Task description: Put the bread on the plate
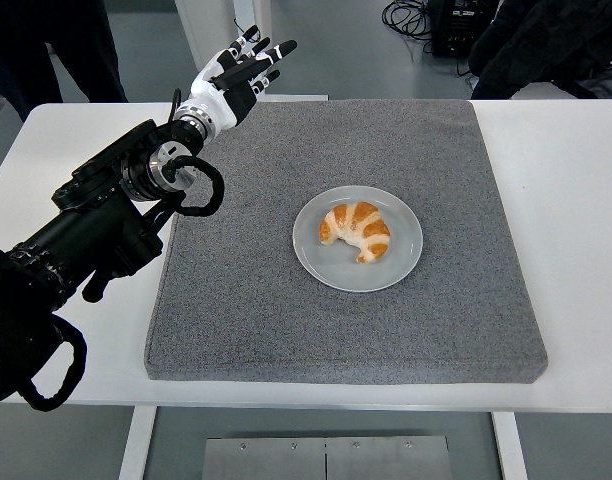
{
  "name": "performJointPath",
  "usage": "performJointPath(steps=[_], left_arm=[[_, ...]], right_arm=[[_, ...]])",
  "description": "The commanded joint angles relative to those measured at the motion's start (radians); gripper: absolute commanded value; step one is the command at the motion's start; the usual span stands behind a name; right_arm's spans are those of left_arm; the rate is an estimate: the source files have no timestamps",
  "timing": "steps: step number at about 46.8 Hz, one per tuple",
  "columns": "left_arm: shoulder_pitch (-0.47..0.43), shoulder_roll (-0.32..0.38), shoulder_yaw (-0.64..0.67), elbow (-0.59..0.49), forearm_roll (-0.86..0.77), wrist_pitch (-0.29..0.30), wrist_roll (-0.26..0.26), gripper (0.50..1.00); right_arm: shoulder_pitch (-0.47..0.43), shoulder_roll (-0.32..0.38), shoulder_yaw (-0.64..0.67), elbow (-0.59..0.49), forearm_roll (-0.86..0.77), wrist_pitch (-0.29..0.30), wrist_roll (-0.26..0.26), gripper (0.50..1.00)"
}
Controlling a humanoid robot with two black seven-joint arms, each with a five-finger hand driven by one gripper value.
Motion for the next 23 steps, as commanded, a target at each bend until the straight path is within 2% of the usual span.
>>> performJointPath(steps=[1,8,23], left_arm=[[0.000,0.000,-0.035,0.000,-0.028,-0.002,0.004,0.999],[0.002,0.000,-0.080,0.000,-0.042,-0.002,0.002,0.999],[0.008,0.000,-0.085,0.000,-0.040,-0.005,0.001,0.999]], right_arm=[[0.000,0.000,0.002,0.003,0.001,0.003,0.000,1.000],[0.001,0.000,0.000,0.023,-0.001,0.003,0.000,1.000],[0.006,0.000,0.002,0.026,-0.001,0.003,0.000,1.000]])
